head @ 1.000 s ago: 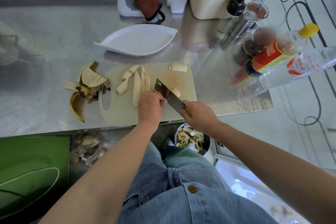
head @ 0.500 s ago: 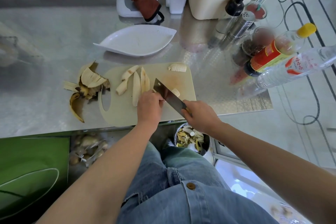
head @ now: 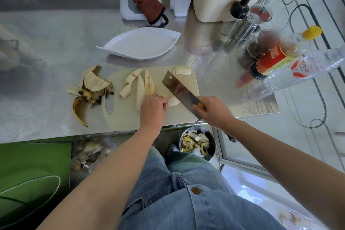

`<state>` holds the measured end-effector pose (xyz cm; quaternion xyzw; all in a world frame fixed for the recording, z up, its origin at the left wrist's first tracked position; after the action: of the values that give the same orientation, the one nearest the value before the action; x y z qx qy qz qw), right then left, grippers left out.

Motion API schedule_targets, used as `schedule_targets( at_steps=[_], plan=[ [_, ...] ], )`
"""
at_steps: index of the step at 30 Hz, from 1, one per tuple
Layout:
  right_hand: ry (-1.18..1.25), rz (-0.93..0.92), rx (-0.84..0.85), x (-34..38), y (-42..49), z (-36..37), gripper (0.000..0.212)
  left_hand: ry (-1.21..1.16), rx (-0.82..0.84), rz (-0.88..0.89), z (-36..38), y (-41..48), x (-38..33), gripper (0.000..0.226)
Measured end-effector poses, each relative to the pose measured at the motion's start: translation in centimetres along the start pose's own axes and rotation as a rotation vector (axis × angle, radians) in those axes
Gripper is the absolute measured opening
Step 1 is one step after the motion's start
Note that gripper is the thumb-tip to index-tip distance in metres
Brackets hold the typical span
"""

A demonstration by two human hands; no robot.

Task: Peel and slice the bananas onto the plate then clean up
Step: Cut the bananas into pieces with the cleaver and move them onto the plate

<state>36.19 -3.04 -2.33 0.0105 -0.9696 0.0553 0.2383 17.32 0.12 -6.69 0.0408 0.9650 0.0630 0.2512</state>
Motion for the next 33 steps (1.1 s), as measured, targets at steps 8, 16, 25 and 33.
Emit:
schedule_targets(
  at_steps=[8,16,25,33],
  plan=[
    [-0.184,-0.104,0.004,-4.3,1.9,-3.9,0.023,0.237,-0.103,0.186,-2.2,2.1,1.2,0.033],
    [-0.297,-0.299,0.005,-3.6,2.3,-3.5,0.019,0.319,0.108,0.185,-1.1,3.6,1.7,0.029],
    [-0.325,-0.327,-0.064,-2.8,4.5,-3.4,0.012,0.376,0.167,0.044,-1.5,4.8,2.2,0.057],
    [-0.347,-0.321,-0.047,-2.6,6.2,-2.8,0.015,0.451,0.220,-0.018,-2.0,6.1,2.8,0.112]
  ],
)
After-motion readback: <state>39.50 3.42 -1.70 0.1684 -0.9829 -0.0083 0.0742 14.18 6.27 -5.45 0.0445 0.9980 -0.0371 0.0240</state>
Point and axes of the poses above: each hand's wrist, its own y-axis towards the middle knuckle, its own z-axis out of the palm, x = y × z, the point moved 3 cm from there along y, towards the middle knuckle, and after that the axes turned 14 degrees about -x, right-handed, at the moved point
